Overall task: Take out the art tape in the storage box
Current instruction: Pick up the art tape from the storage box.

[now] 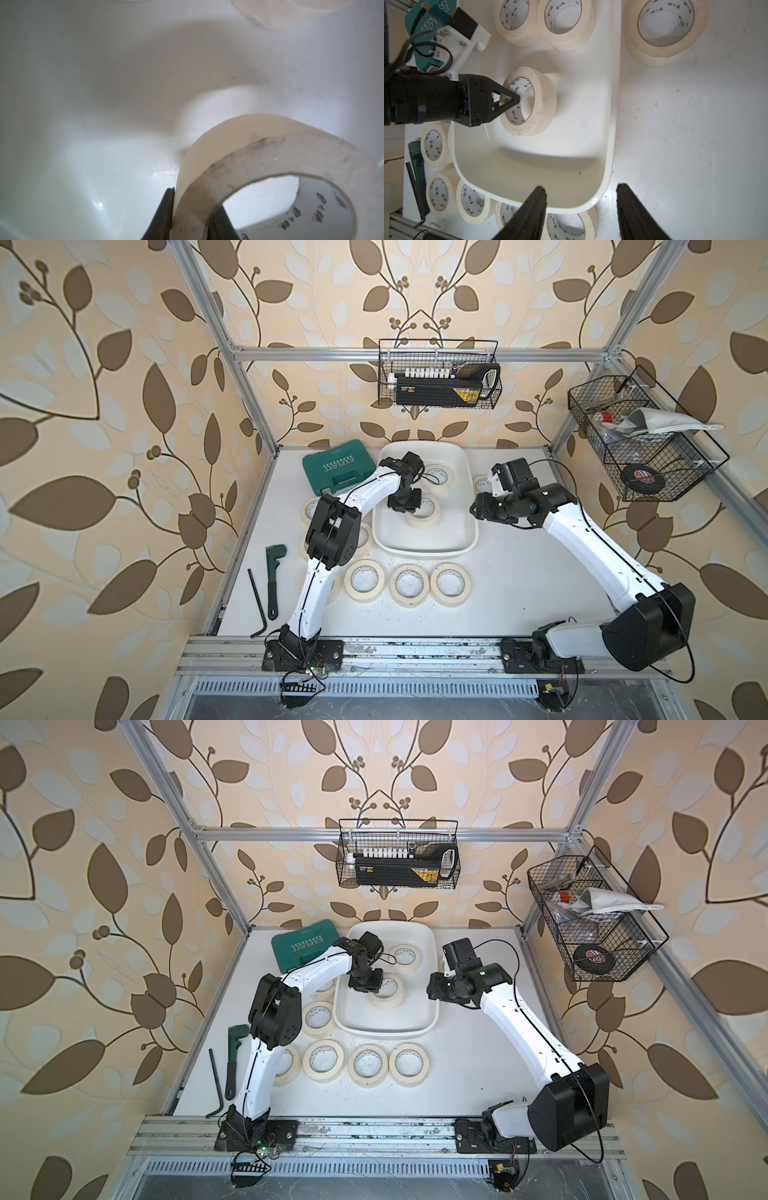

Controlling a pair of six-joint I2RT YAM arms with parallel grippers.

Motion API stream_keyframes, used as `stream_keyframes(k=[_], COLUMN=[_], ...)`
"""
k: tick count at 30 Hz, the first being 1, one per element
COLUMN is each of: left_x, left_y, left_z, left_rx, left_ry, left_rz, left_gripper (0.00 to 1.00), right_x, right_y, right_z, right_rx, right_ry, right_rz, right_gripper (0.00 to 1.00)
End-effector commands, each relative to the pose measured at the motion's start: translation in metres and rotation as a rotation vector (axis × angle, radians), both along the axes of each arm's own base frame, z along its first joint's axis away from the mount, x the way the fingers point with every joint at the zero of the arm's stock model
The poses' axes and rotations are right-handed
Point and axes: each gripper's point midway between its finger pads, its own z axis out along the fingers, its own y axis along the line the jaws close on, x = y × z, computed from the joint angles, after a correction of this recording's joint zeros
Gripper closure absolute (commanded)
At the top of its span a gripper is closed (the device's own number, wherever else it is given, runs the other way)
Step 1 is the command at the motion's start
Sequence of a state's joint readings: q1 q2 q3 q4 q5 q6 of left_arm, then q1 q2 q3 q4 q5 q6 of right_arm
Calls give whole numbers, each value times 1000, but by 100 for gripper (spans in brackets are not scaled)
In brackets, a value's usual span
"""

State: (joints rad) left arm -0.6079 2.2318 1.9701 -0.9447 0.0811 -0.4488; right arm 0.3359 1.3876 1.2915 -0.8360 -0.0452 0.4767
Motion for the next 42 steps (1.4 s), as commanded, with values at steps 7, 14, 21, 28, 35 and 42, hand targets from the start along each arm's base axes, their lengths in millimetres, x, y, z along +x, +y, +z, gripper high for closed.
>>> stream_keyframes(k=[7, 14, 21, 28, 35, 42], left_x=[-35, -58, -77, -87, -90, -89], left_y=[28, 47, 57, 59, 60, 63], left_z=[83, 104, 116, 118, 121, 119], left_rx=[13, 78, 75, 67, 69, 87], left_ry=[-57, -97, -139, -157, -166, -167], left_rz=[-48, -81, -119, -136, -143, -132], left_gripper=[82, 81, 81, 82, 82, 83], right_x=[12, 15, 17, 16, 17, 13], right_y=[29, 70, 111, 147, 164, 171], right_z=[20, 25, 20, 14, 5, -4], right_rx=[8, 65, 51, 51, 12, -11], right_ry=[-31, -31, -18, 0, 15, 35], right_rz=[68, 152, 227, 305, 337, 358], right_gripper=[43, 42, 39, 38, 38, 39])
